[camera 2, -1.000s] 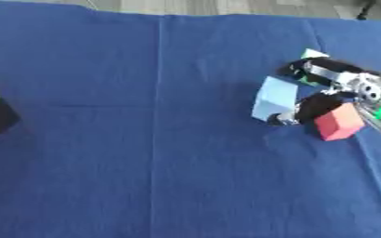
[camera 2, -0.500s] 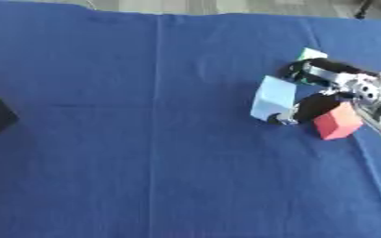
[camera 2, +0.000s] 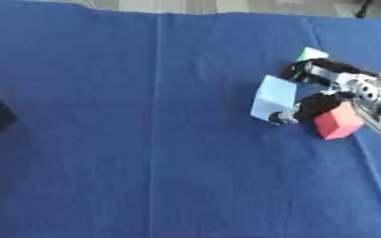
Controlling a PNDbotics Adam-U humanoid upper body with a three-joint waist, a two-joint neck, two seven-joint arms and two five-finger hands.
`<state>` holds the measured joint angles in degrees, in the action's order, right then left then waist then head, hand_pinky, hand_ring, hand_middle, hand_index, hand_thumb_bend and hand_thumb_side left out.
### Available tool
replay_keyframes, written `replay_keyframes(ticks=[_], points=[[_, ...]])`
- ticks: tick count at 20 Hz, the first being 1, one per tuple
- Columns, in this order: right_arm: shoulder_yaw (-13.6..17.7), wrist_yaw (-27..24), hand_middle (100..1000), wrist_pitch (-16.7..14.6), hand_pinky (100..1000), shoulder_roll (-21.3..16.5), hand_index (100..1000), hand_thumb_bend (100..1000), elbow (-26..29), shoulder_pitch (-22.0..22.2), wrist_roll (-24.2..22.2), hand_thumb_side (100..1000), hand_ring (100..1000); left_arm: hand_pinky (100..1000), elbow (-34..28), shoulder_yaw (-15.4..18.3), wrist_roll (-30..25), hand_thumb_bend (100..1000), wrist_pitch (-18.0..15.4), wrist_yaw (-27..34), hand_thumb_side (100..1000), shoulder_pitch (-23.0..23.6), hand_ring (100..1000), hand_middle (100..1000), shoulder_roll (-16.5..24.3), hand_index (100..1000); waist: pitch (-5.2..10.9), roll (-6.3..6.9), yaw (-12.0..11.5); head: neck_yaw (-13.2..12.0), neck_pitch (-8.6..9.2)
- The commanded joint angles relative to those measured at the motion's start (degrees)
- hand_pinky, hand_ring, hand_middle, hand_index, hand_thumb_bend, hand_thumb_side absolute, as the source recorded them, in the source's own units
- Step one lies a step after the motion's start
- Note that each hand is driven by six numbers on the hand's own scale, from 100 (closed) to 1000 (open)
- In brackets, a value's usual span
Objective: Pick up the objects with one hand, pass them to the other hand, and then place them into the box on the other side of the table.
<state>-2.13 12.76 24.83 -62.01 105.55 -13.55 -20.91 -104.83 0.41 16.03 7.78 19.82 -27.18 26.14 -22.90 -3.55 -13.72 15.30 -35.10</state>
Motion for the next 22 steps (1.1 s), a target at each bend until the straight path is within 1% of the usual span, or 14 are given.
replay_keyframes(ticks=[1, 11, 15, 19, 20, 22], points=[[0.83, -0.29, 836, 0.24, 909, -1.24, 868, 590, 0.02, -0.24, 0.02, 263, 895, 928, -1.12, 0.00, -0.19, 168, -0.07, 0.17, 793, -0.79, 733, 727, 1.18, 788, 0.88, 0.18, -0.09, 0.26, 0.78], [0.67, 0.05, 804, 0.57, 908, -0.96, 841, 577, -0.25, -0.28, 0.19, 242, 873, 929, -1.13, -0.15, -0.33, 164, 0.04, 0.15, 797, -0.95, 735, 729, 1.02, 788, 0.80, 0.05, -0.52, 0.27, 0.78], [0.47, -0.16, 785, 0.92, 908, -0.86, 818, 530, -0.22, -0.44, 0.67, 231, 867, 929, -1.10, -0.30, -0.41, 162, 0.18, 0.10, 798, -0.94, 735, 729, 1.00, 788, 0.79, 0.03, -0.63, 0.26, 0.80], [0.33, 0.04, 767, 0.91, 912, -0.77, 800, 524, -0.16, -0.43, 1.17, 177, 850, 930, -1.15, -0.29, -0.40, 161, 0.26, 0.07, 797, -1.01, 736, 730, 0.94, 788, 0.74, -0.01, -0.77, 0.24, 0.82], [0.33, 0.11, 767, 0.88, 912, -0.75, 800, 524, -0.14, -0.38, 1.23, 177, 850, 930, -1.17, -0.28, -0.38, 161, 0.26, 0.08, 797, -1.03, 736, 730, 0.94, 788, 0.72, -0.02, -0.79, 0.23, 0.83], [0.29, 0.09, 749, 0.82, 910, -0.67, 782, 493, -0.10, -0.32, 1.24, 142, 838, 930, -1.19, -0.30, -0.38, 159, 0.28, 0.08, 798, -1.05, 736, 730, 0.94, 787, 0.70, -0.02, -0.81, 0.20, 0.83]])
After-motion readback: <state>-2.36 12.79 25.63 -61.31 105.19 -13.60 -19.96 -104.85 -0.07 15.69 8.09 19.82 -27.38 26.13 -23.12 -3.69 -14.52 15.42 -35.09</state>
